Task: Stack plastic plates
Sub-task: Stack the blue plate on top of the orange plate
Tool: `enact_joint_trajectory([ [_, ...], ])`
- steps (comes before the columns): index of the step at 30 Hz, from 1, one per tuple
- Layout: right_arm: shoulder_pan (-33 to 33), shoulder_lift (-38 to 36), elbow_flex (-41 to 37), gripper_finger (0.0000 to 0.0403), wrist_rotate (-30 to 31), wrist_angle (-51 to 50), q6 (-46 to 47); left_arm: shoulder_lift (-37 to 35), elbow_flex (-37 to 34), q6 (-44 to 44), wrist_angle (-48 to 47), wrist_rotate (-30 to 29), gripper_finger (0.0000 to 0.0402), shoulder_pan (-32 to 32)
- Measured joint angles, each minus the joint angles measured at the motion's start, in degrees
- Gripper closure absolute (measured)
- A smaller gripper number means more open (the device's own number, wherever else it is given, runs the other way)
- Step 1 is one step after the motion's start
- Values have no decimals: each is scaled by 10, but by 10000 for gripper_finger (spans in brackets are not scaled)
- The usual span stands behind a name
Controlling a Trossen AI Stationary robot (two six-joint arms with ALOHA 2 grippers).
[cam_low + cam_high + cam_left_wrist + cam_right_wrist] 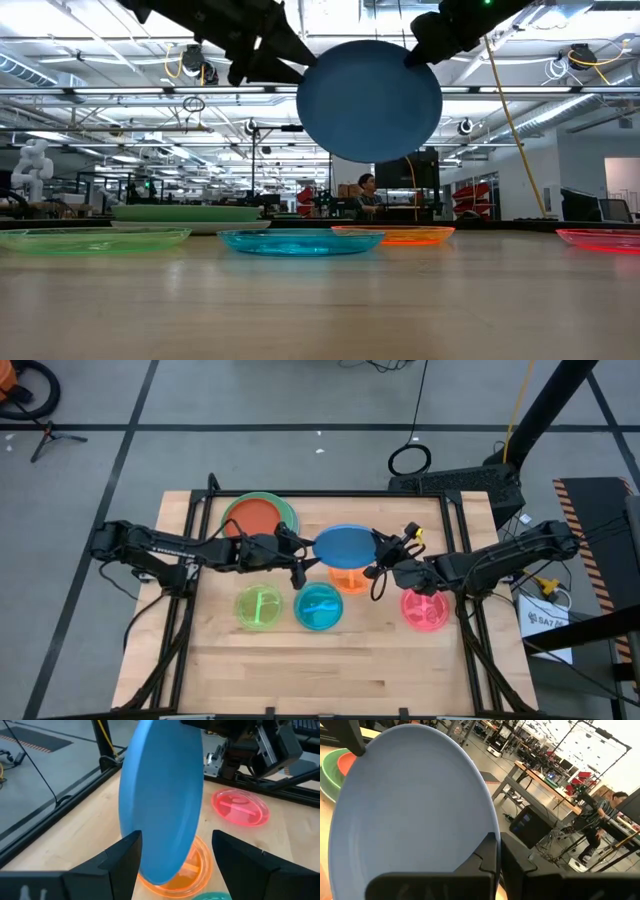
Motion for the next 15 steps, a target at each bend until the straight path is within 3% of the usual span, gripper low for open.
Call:
enact_joint_trajectory([
  [6, -1, 0, 1, 400, 46, -5, 1, -6, 10, 6, -22, -8, 153, 1],
  [15, -3, 0, 1, 400, -5, -10, 25, -7, 28, 20, -30, -8, 153, 2],
])
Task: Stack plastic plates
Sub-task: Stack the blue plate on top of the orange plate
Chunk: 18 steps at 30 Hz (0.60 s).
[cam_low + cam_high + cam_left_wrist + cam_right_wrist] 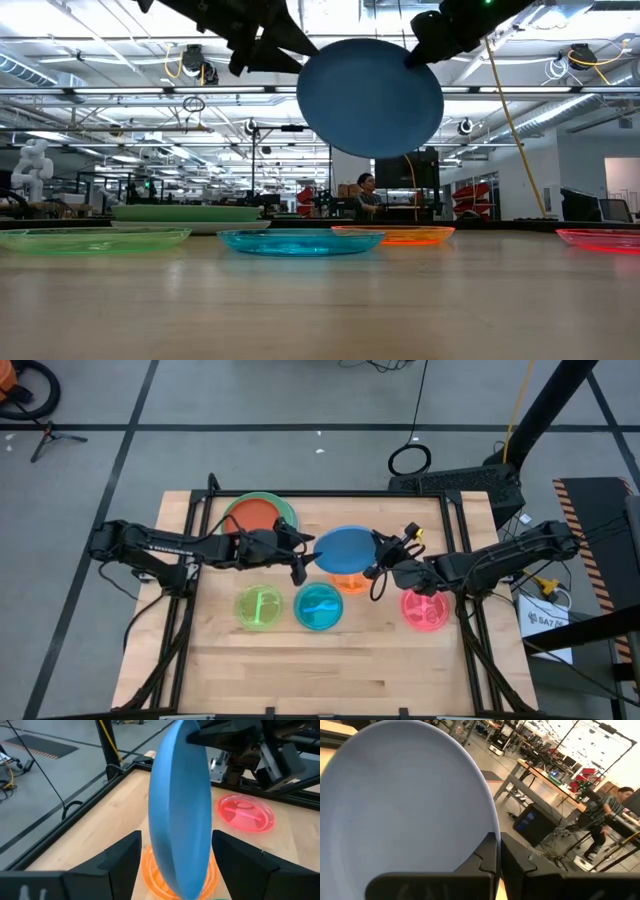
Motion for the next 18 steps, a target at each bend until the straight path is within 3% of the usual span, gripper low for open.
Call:
enact_joint_trajectory([
  [4, 0, 0, 0, 399, -4, 6, 2, 6, 0, -7, 2, -1, 153, 0],
  [11, 0, 0, 0, 399, -77, 45, 2, 18, 0, -8, 2, -7, 158, -3],
  [14, 0, 0, 0, 399, -76, 45, 2, 17, 0, -8, 5, -7, 186, -8],
  [18, -1, 0, 0, 399, -75, 45, 2, 17, 0, -15, 4, -7, 262, -10],
])
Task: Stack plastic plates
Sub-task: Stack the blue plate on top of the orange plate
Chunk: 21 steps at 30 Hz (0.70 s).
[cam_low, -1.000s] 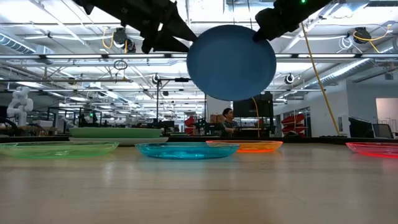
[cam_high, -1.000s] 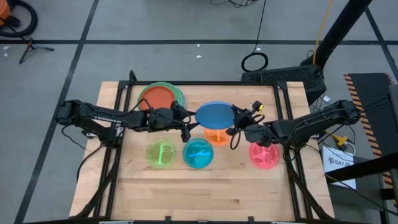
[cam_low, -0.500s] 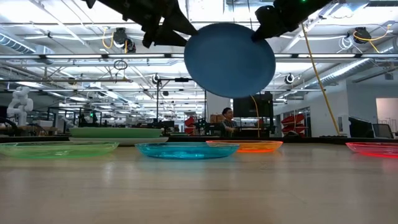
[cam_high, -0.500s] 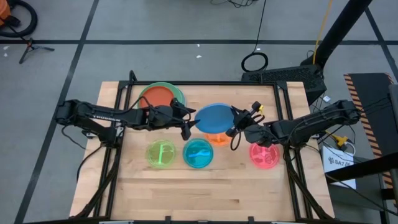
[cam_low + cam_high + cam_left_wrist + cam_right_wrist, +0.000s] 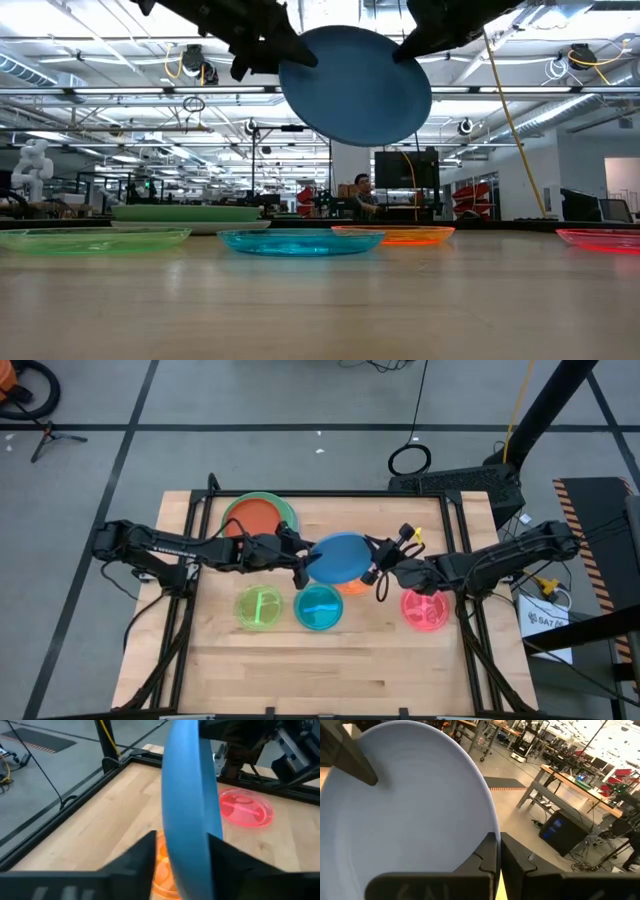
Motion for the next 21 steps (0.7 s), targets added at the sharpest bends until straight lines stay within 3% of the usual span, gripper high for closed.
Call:
enact_joint_trajectory([
  [5, 0, 0, 0, 389, -2, 4, 5, 0, 0, -18, -8, -24, 376, 3],
  [13, -8, -1, 0, 283, -1, 28, 4, -1, 0, -44, -10, -18, 378, 9],
  [21, -42, -23, -1, 196, 7, 62, 5, -66, 0, -16, -123, 14, 378, 103],
])
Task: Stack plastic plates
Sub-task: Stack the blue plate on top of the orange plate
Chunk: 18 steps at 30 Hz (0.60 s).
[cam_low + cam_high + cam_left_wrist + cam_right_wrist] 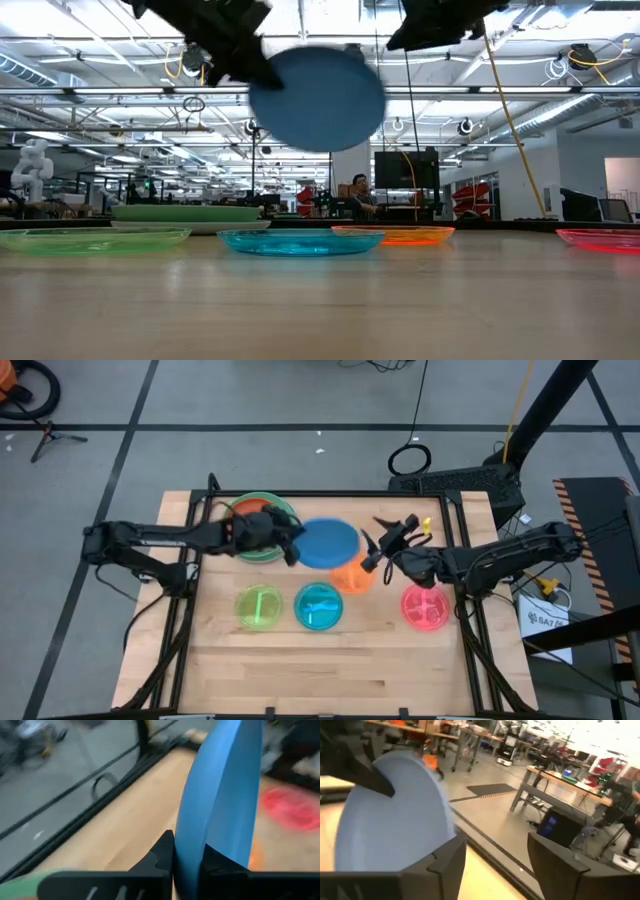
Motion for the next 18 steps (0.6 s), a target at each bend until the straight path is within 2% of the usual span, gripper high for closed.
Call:
enact_joint_trajectory([
  [8, -35, -7, 0, 182, -2, 4, 24, -96, 0, 21, -168, 31, 378, 208],
  [10, -41, -6, 0, 182, -3, 3, 25, -102, 0, 21, -204, 82, 378, 268],
  [14, -52, -6, 0, 182, -4, 0, 30, -93, 0, 45, -266, 219, 378, 377],
  [18, -55, -6, 0, 182, -6, -13, 34, -68, 0, 79, -336, 246, 378, 457],
])
